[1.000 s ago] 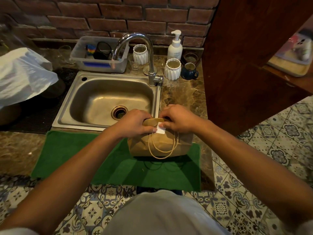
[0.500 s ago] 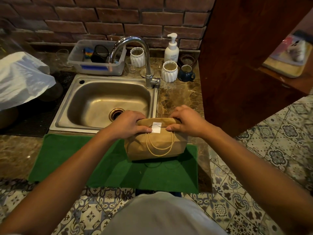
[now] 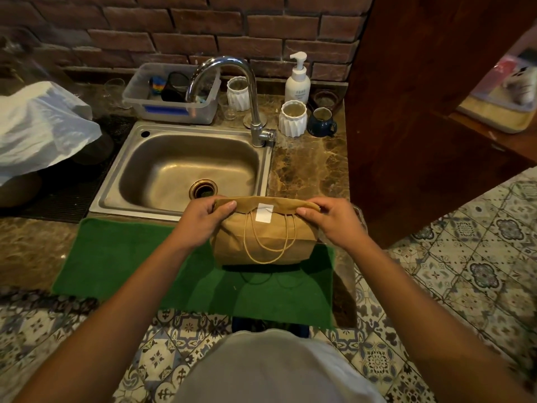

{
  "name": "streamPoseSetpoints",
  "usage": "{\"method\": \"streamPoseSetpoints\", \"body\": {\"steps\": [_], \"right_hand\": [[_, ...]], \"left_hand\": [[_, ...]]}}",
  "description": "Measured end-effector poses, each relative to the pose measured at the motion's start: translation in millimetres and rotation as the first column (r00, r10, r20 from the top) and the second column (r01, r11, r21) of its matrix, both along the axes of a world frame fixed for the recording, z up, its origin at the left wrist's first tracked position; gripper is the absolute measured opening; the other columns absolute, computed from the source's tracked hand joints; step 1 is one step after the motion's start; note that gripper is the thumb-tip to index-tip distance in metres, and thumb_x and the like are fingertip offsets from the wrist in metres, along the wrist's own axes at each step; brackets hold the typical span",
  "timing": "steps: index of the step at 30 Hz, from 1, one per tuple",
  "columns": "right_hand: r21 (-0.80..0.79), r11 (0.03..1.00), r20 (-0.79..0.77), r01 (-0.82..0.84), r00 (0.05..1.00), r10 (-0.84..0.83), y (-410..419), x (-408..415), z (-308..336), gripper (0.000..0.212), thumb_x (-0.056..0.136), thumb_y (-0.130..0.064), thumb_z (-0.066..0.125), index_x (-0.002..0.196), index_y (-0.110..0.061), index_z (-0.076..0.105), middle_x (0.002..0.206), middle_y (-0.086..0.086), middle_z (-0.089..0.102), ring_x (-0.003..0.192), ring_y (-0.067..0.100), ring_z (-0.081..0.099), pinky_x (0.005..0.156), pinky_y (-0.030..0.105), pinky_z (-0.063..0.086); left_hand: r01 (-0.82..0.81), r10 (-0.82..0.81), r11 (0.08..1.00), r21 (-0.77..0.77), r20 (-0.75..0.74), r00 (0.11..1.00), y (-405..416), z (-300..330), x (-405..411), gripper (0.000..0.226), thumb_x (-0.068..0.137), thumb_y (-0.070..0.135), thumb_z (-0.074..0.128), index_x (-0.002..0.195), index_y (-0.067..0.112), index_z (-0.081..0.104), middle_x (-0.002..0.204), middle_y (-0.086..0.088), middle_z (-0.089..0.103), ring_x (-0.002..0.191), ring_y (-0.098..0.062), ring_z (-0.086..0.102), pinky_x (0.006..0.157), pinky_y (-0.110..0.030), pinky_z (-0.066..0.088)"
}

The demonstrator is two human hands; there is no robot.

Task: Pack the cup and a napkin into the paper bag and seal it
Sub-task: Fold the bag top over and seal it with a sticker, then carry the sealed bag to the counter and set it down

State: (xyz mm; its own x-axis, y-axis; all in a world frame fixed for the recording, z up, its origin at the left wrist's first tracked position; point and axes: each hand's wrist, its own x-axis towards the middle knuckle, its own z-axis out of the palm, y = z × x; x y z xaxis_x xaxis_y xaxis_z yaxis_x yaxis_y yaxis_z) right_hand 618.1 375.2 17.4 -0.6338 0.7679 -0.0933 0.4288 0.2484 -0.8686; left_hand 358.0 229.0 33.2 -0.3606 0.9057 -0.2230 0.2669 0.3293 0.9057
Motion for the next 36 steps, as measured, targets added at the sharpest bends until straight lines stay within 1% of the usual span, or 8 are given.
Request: {"method": "streamPoseSetpoints", "body": {"steps": [9,15,18,22,26,29,33,36], "right_hand": [[0.094,0.996,-0.045,-0.006,0.999,0.010,-4.6,9.4,34.2,0.024,0.090,-0.035,0.075,0.113,-0.031,0.072,0.106,-0.013,0.074,0.101,0.008,0.069,0.089,0.036,0.057],[0.327,0.938,0.178,-0.120,0.982,0.064,-21.1,10.7,60.2,0.022,0.092,-0.040,0.072,0.102,-0.020,0.075,0.089,-0.006,0.071,0.083,0.013,0.063,0.071,0.038,0.049],[0.413,0.907,0.228,-0.088,0.974,-0.009,-34.1,15.3,67.8,0.025,0.094,-0.040,0.068,0.102,-0.017,0.075,0.088,0.002,0.071,0.084,0.020,0.061,0.074,0.043,0.050],[0.366,0.928,0.153,0.066,0.980,-0.130,-59.9,28.8,81.7,0.017,0.090,-0.040,0.073,0.101,-0.026,0.076,0.093,-0.007,0.072,0.091,0.015,0.061,0.077,0.036,0.049],[0.226,0.925,0.009,0.306,0.949,-0.316,-101.1,61.4,87.7,0.014,0.090,-0.030,0.075,0.098,-0.041,0.072,0.104,-0.012,0.071,0.103,0.009,0.066,0.088,0.029,0.052],[0.167,0.861,-0.073,0.480,0.877,-0.475,-142.2,79.1,91.9,0.017,0.093,-0.024,0.072,0.102,-0.038,0.072,0.104,-0.015,0.074,0.099,-0.001,0.068,0.085,0.016,0.051],[0.182,0.700,-0.198,0.691,0.723,-0.662,-193.4,108.3,90.4,0.026,0.095,-0.016,0.070,0.117,-0.028,0.073,0.111,-0.016,0.074,0.107,0.001,0.068,0.092,0.017,0.053],[0.170,0.575,-0.255,0.800,0.599,-0.759,-233.5,140.6,90.3,0.037,0.096,-0.012,0.069,0.126,-0.032,0.067,0.122,-0.023,0.068,0.117,-0.006,0.063,0.098,0.013,0.048]], "left_hand": [[0.069,-0.049,0.988,0.140,-0.138,0.989,-0.3,34.7,11.4,0.021,0.098,0.017,0.062,0.084,0.029,0.072,0.071,0.021,0.071,0.068,0.006,0.061,0.064,-0.013,0.047],[0.253,-0.229,0.961,0.116,-0.184,0.956,7.7,47.6,16.1,0.024,0.096,0.035,0.063,0.090,0.015,0.076,0.081,-0.010,0.073,0.073,-0.022,0.066,0.067,-0.034,0.051],[0.315,-0.299,0.943,0.108,-0.142,0.944,15.9,53.2,12.7,0.018,0.097,0.027,0.062,0.091,0.016,0.075,0.082,-0.010,0.074,0.073,-0.011,0.065,0.068,-0.031,0.050],[0.418,-0.407,0.892,0.171,-0.096,0.908,21.9,63.5,7.2,0.016,0.097,0.022,0.062,0.089,0.027,0.075,0.077,0.010,0.074,0.071,0.000,0.064,0.065,-0.018,0.050],[0.513,-0.513,0.825,0.236,-0.066,0.856,26.9,76.9,10.5,0.025,0.097,0.021,0.063,0.088,0.038,0.078,0.079,0.012,0.075,0.072,-0.003,0.066,0.066,-0.021,0.052],[0.587,-0.595,0.769,0.254,-0.055,0.802,31.2,89.3,31.3,0.030,0.096,0.021,0.064,0.089,0.047,0.077,0.084,0.014,0.077,0.080,-0.003,0.070,0.069,-0.019,0.053],[0.661,-0.696,0.695,0.282,0.033,0.718,27.4,100.9,82.9,0.050,0.097,0.019,0.063,0.134,0.051,0.054,0.128,0.014,0.067,0.109,0.010,0.064,0.081,-0.006,0.050],[0.754,-0.784,0.569,0.328,-0.061,0.618,17.2,105.8,133.6,0.055,0.100,0.012,0.059,0.142,0.043,0.044,0.144,0.020,0.050,0.114,0.027,0.050,0.086,0.001,0.042]]}}
